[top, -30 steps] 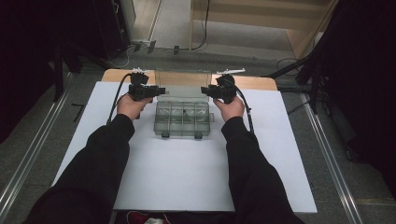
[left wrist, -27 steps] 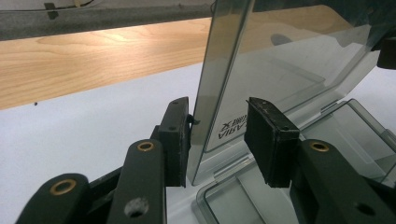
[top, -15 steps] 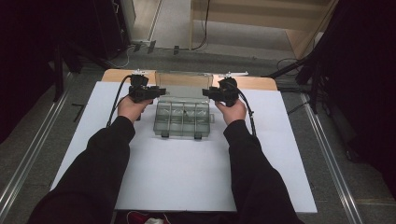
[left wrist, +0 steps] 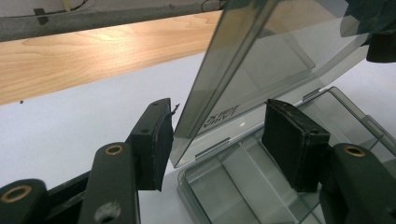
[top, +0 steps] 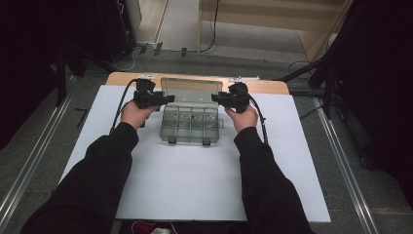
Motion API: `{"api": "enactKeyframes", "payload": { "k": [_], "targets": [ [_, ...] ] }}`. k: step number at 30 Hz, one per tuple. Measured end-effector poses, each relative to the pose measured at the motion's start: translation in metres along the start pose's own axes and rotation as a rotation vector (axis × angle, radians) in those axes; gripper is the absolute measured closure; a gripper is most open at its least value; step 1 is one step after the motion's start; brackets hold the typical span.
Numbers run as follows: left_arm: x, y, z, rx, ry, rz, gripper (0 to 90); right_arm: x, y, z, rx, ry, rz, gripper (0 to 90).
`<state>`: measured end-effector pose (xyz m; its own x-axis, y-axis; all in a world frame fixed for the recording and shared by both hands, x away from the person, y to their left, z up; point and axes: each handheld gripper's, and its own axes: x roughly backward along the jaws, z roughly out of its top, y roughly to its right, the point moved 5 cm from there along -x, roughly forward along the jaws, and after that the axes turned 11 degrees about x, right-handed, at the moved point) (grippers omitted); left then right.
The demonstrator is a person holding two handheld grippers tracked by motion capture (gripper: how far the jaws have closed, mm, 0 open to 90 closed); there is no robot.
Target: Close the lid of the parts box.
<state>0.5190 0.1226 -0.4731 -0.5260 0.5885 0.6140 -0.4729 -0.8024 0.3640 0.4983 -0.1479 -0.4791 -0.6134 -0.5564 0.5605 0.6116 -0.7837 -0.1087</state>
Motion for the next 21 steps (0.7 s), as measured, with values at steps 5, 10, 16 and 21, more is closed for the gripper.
{"api": "enactKeyframes", "payload": {
  "k": [5,10,16,21],
  "targets": [
    [0.004,-0.007,0.0,0.009,-0.015,0.009,39.7,0.001,-0.001,-0.001,0.008,0.002,0.0,60.4],
    [0.011,-0.013,-0.002,0.019,-0.032,-0.002,39.7,0.003,-0.003,-0.002,0.016,0.004,-0.003,60.2],
    [0.02,-0.02,-0.007,0.068,-0.088,-0.027,42.6,0.005,-0.005,-0.003,0.03,0.002,-0.003,59.9],
    [0.028,-0.028,-0.011,0.057,-0.14,-0.02,55.6,0.006,-0.006,-0.005,0.033,0.004,0.002,59.8]
  ]
}}
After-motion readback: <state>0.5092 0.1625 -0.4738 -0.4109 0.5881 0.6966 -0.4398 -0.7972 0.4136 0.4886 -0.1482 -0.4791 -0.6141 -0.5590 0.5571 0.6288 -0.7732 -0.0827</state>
